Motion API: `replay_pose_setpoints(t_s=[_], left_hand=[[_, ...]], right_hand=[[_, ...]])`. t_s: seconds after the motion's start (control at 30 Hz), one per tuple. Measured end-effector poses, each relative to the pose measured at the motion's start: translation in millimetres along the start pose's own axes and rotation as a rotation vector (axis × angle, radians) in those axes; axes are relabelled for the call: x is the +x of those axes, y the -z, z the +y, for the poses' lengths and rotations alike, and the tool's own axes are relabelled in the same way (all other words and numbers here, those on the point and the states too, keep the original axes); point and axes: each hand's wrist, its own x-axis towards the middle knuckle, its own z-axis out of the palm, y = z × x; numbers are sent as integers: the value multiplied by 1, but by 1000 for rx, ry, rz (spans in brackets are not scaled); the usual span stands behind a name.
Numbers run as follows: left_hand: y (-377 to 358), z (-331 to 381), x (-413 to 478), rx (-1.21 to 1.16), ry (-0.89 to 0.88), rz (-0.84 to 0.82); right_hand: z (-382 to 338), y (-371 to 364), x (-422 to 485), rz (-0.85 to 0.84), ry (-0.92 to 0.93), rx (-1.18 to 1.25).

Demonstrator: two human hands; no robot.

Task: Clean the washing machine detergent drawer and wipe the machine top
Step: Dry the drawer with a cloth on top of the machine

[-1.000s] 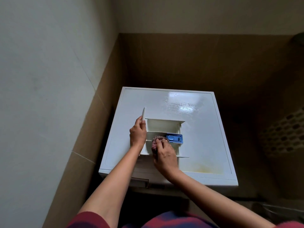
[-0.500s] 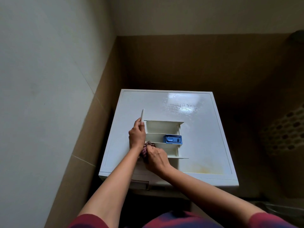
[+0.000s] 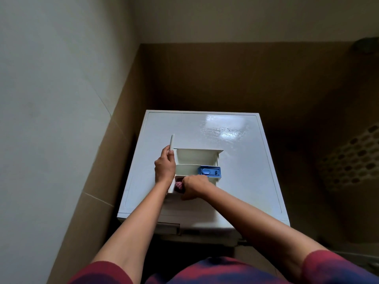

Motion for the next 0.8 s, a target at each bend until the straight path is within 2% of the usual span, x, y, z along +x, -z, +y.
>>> replay_pose_setpoints(t_s=[0.1, 0.2, 0.43, 0.53, 0.63, 0.8], left_hand=[[0, 0, 0, 2, 16, -4], [1, 2, -2, -14, 27, -6], [0, 3, -2, -21, 31, -3], [1, 3, -3, -23, 25, -5], [1, 4, -3, -21, 22, -8], [3, 5, -4, -13, 6, -23]], right_hand=[[12, 4, -5, -109, -27, -216], [21, -2, -8, -209, -130, -389], [9, -16, 6, -210, -372, -282], [-1, -21, 11, -186, -422, -220], [-11, -27, 12, -93, -395, -165], [-30, -35, 10, 149, -148, -4]])
